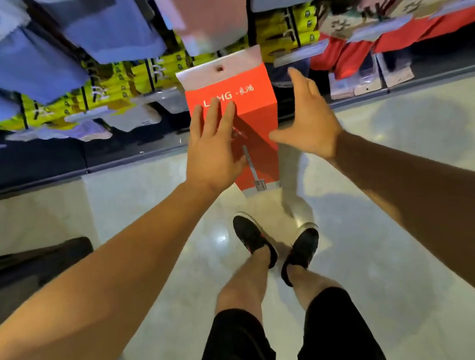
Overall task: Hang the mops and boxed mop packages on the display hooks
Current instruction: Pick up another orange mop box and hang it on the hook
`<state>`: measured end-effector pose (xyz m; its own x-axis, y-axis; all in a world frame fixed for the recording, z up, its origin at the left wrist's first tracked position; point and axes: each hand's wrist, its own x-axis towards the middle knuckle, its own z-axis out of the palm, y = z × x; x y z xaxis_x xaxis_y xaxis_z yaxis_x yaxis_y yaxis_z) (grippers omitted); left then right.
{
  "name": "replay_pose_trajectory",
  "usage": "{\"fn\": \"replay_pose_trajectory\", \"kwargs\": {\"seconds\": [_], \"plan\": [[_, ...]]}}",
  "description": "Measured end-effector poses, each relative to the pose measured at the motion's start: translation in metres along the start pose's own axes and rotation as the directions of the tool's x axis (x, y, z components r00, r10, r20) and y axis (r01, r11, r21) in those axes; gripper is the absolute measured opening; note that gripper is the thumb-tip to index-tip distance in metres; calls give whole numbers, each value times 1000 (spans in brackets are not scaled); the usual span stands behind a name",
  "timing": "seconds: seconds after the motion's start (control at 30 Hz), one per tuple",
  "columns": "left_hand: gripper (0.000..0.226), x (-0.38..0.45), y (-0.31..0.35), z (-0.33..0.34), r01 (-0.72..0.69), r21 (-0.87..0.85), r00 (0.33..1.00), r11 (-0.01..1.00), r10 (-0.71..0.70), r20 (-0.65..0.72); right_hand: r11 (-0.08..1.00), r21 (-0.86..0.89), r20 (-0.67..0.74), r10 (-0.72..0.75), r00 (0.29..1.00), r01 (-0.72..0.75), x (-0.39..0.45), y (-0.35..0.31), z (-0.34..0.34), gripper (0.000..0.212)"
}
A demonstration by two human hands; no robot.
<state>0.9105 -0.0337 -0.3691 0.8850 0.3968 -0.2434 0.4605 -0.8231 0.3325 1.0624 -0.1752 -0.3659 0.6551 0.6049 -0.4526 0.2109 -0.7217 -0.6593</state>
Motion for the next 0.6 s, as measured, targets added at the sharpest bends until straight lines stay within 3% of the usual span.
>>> {"fn": "replay_pose_trajectory", "kwargs": {"seconds": [0.1, 0.2, 0.27, 0.33, 0.4, 0.47, 0.6], "plan": [[93, -28, 5, 6, -76, 3, 996, 997, 76, -45, 993, 114, 78, -28, 997, 19, 6, -5, 4, 126], [96, -58, 8, 10, -91, -20, 992, 996, 89, -91, 984, 172, 174, -82, 981, 52, 1, 0, 15, 114], [99, -71, 4, 7, 47, -197, 985, 979, -78, -151, 987, 150, 205, -93, 974, 63, -11, 2, 21, 103], [104, -72, -2, 5, 204, -402, 944, 893, -288, -163, 987, 146, 204, -96, 974, 67, -24, 9, 25, 99], [108, -64, -7, 5, 234, -554, 941, 799, -329, -78, 987, 159, 195, -70, 978, 39, -36, 18, 27, 98], [105, -58, -5, 5, 230, -640, 968, 733, -242, 71, 980, 200, 178, -37, 983, 0, -47, 30, 24, 97], [103, -51, 19, 0, 250, -618, 967, 745, -161, 196, 946, 311, 96, 70, 993, -96, -78, 51, 4, 91]]}}
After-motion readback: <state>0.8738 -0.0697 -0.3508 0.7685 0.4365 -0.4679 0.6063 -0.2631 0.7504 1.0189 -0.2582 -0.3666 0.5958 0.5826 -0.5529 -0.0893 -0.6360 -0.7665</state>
